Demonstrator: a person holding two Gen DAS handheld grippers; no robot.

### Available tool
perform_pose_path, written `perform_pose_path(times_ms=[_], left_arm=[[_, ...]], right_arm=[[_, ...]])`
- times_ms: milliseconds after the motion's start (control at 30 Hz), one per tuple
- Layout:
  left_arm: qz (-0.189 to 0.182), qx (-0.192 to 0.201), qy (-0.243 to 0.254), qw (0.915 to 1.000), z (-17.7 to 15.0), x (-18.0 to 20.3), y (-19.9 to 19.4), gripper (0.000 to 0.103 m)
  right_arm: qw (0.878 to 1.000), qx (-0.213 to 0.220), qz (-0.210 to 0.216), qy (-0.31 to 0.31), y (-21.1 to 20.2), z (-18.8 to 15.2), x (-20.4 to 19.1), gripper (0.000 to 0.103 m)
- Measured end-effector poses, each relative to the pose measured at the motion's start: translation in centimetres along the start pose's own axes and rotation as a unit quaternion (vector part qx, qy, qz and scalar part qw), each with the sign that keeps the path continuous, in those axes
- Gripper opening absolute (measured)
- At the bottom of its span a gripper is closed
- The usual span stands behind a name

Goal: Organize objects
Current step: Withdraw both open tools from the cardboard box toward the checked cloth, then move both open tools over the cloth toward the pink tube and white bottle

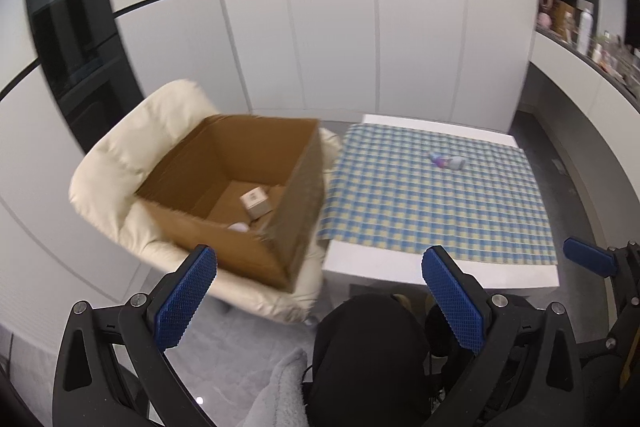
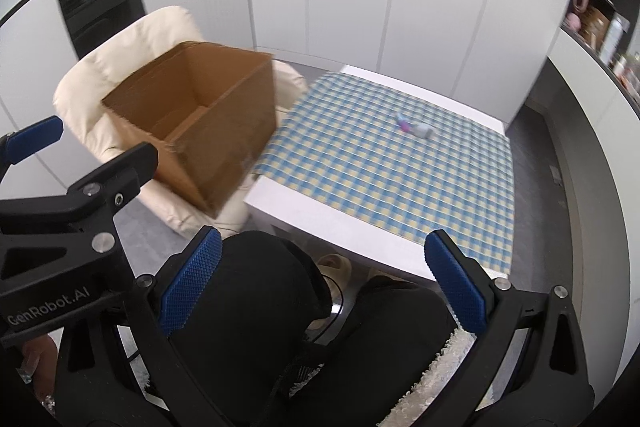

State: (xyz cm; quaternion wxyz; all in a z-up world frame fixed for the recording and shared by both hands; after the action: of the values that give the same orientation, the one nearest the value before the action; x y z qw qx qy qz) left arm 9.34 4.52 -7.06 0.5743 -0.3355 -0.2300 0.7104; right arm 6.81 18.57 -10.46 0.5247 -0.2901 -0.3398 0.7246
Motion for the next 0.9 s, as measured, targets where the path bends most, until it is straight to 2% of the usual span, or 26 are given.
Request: perform_pose_path(times_ms=[233,500,900], left_arm=[[-0.038,0.009,0.043,0.9983,2.2,5.1,1.0,0.103],[-0.067,-0.004,0.075,0.9949,3.4,9.4,3.4,0.103],[-0.076,-0.025,0.079,0.9937,4.3,11.2,6.7,0.103]], right_arm=[[0.998,-0.003,-0.034,0.048,0.5,-0.1,5.1,0.103],[0.995,-0.017,-0.057,0.086,1.9,-0.1,9.6,0.103],[0.99,-0.028,-0.072,0.12,4.1,0.2,13.5,0.103]])
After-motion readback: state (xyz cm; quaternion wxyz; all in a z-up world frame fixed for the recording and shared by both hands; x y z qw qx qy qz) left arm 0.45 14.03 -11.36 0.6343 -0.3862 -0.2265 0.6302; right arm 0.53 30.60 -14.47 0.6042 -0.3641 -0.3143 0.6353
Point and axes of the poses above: each gripper's, at about its wrist camera, not at the fingertips, and y roughly the way its jaws point, x to its right, z to its top, the point moved 5 cm from there along y, roughly the way its jaws point, and after that the axes turned 9 degrees about y, right-handed, at the moved point
